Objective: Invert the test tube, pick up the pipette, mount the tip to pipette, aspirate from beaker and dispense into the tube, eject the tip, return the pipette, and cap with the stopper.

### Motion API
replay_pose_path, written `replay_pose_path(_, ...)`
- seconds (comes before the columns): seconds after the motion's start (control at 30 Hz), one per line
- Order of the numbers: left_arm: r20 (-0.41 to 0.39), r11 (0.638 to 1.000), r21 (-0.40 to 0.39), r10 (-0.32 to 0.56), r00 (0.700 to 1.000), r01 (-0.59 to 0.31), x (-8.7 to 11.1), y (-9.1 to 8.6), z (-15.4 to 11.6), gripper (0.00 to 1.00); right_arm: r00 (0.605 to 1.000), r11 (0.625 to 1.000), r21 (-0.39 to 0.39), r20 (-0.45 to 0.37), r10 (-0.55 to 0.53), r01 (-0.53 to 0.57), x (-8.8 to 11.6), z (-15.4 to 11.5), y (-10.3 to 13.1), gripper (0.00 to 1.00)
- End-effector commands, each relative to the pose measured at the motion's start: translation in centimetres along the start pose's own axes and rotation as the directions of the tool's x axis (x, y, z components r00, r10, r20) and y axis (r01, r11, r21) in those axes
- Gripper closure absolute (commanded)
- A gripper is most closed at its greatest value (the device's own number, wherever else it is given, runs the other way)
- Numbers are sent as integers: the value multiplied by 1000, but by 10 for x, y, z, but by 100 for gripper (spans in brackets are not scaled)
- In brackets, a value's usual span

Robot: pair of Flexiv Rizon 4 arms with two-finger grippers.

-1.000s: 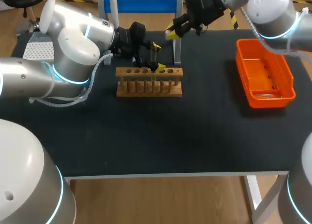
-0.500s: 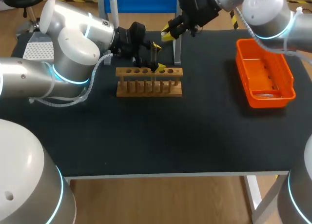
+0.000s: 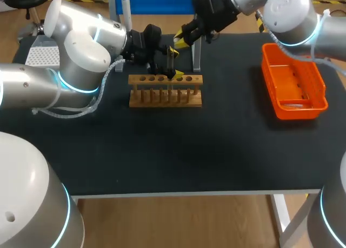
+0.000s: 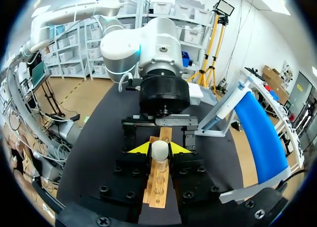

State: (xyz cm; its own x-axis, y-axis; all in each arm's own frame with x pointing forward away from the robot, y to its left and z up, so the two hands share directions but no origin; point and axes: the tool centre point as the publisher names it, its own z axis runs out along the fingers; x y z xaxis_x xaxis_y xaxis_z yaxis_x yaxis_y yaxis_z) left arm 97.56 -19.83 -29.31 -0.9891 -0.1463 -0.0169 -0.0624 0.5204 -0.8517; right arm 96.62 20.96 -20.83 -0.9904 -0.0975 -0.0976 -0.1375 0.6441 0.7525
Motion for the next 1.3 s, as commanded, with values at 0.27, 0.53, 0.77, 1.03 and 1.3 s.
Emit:
replay_pose_path(0.27, -3, 1000, -1, 0, 1000, 0, -1, 0, 0, 0, 1000, 1000, 8, -9, 1, -1, -2, 8, 1, 100)
replay_pose_path(0.53, -3, 1000, -1, 0, 1000, 0, -1, 0, 0, 0, 1000, 1000, 11, -18, 3, -3, -3, 14, 1, 100)
replay_pose_path(0.77, -3, 1000, -1, 0, 1000, 0, -1, 0, 0, 0, 1000, 1000, 14, -24, 4, -4, -2, 18, 0, 100)
replay_pose_path(1.03, -3, 1000, -1, 0, 1000, 0, -1, 0, 0, 0, 1000, 1000, 27, -29, 3, -2, -1, 23, -3, 100)
replay_pose_path(1.3, -3, 1000, -1, 0, 1000, 0, -1, 0, 0, 0, 1000, 999, 43, -31, 5, -3, 0, 26, -7, 100)
